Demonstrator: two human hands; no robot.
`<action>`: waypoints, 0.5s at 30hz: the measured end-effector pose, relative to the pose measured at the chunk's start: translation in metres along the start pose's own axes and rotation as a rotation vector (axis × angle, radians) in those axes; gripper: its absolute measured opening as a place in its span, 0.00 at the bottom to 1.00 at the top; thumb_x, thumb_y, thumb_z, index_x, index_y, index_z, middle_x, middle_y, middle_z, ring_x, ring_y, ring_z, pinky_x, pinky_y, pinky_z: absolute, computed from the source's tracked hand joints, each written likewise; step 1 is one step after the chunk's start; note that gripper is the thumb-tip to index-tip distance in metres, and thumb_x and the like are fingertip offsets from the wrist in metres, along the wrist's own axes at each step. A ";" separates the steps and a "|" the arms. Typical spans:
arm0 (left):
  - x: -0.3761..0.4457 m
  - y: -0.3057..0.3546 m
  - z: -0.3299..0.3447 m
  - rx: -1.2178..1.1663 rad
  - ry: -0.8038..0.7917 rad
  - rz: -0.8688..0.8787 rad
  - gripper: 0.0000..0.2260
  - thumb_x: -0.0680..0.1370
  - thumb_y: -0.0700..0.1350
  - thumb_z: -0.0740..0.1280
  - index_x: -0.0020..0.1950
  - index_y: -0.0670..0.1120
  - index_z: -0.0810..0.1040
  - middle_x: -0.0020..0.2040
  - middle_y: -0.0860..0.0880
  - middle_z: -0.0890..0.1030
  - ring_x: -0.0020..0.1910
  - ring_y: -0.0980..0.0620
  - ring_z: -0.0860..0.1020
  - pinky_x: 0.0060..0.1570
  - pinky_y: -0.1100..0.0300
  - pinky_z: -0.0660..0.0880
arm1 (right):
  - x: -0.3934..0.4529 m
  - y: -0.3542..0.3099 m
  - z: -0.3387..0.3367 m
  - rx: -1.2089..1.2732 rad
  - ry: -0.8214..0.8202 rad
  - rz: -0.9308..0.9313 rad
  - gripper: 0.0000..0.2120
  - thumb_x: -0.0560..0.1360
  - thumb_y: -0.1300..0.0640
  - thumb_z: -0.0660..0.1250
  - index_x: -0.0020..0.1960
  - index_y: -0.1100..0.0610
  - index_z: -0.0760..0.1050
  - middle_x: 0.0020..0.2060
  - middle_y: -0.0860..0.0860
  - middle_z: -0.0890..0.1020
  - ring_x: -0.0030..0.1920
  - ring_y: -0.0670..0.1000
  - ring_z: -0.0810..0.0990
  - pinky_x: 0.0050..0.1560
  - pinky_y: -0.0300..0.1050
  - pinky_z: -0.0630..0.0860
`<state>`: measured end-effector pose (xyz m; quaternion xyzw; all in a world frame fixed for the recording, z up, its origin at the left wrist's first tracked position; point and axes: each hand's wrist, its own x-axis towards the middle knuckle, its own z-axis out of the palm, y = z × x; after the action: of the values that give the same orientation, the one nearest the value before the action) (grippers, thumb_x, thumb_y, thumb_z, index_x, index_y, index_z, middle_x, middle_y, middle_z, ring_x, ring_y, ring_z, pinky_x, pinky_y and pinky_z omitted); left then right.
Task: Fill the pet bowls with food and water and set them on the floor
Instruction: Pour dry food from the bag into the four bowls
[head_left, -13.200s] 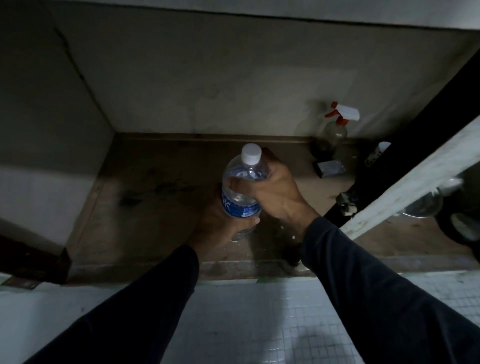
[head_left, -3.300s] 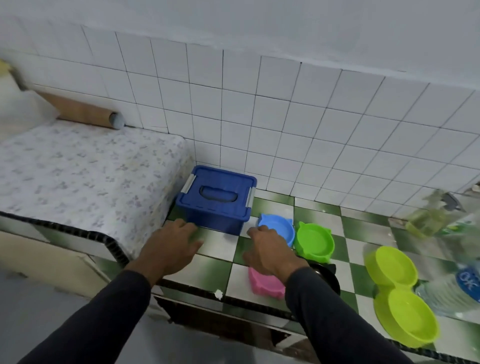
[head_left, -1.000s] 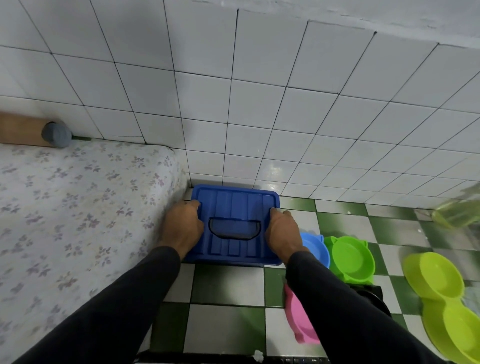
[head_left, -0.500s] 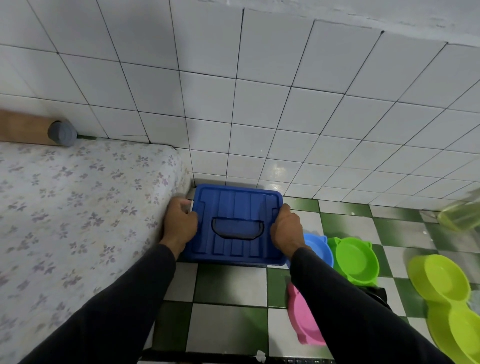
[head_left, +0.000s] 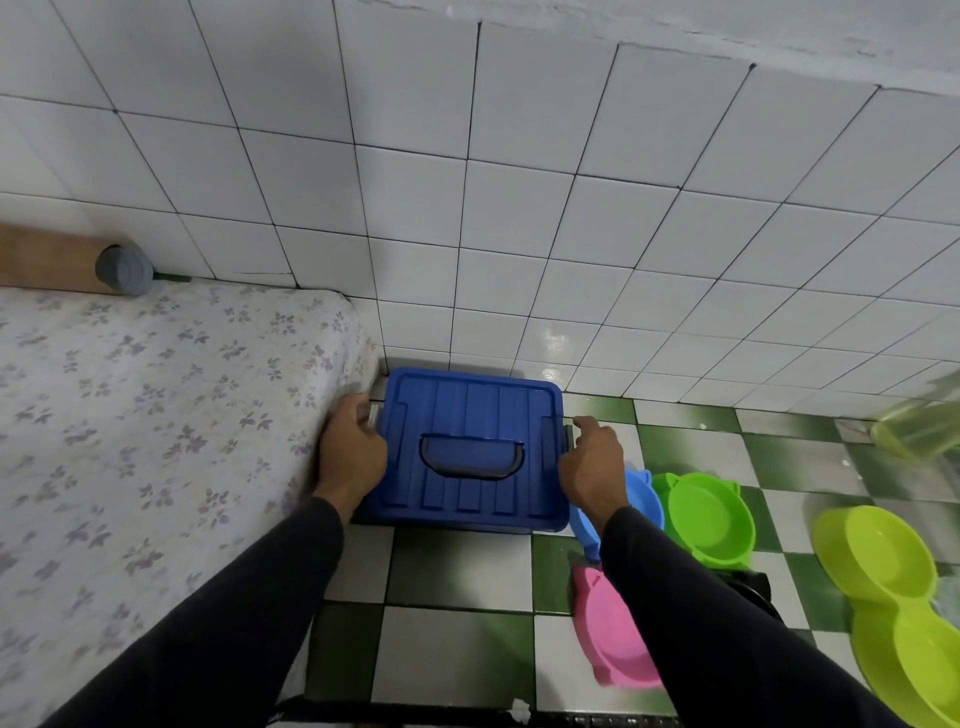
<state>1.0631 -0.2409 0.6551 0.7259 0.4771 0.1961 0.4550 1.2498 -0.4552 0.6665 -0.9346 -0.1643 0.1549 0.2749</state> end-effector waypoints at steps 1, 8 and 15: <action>-0.004 0.000 -0.001 0.080 0.026 0.112 0.23 0.81 0.31 0.62 0.76 0.41 0.70 0.70 0.41 0.73 0.68 0.45 0.73 0.68 0.55 0.70 | -0.003 0.000 0.000 -0.042 0.021 -0.047 0.21 0.77 0.69 0.62 0.69 0.61 0.72 0.60 0.62 0.74 0.58 0.62 0.75 0.56 0.48 0.72; -0.023 -0.002 0.000 0.491 0.050 0.367 0.19 0.80 0.35 0.66 0.71 0.37 0.77 0.65 0.37 0.77 0.64 0.36 0.73 0.66 0.43 0.72 | -0.015 -0.001 0.007 -0.205 -0.009 -0.242 0.19 0.82 0.60 0.61 0.72 0.58 0.70 0.59 0.60 0.72 0.57 0.59 0.72 0.59 0.47 0.71; -0.024 0.004 -0.004 0.483 -0.003 0.299 0.19 0.81 0.35 0.66 0.73 0.37 0.74 0.66 0.37 0.77 0.63 0.40 0.76 0.66 0.51 0.74 | -0.016 -0.005 0.005 -0.176 -0.030 -0.189 0.24 0.81 0.63 0.62 0.77 0.56 0.66 0.59 0.59 0.71 0.57 0.59 0.74 0.60 0.48 0.73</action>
<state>1.0508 -0.2605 0.6642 0.8759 0.3968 0.1407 0.2357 1.2323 -0.4549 0.6685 -0.9330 -0.2689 0.1272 0.2027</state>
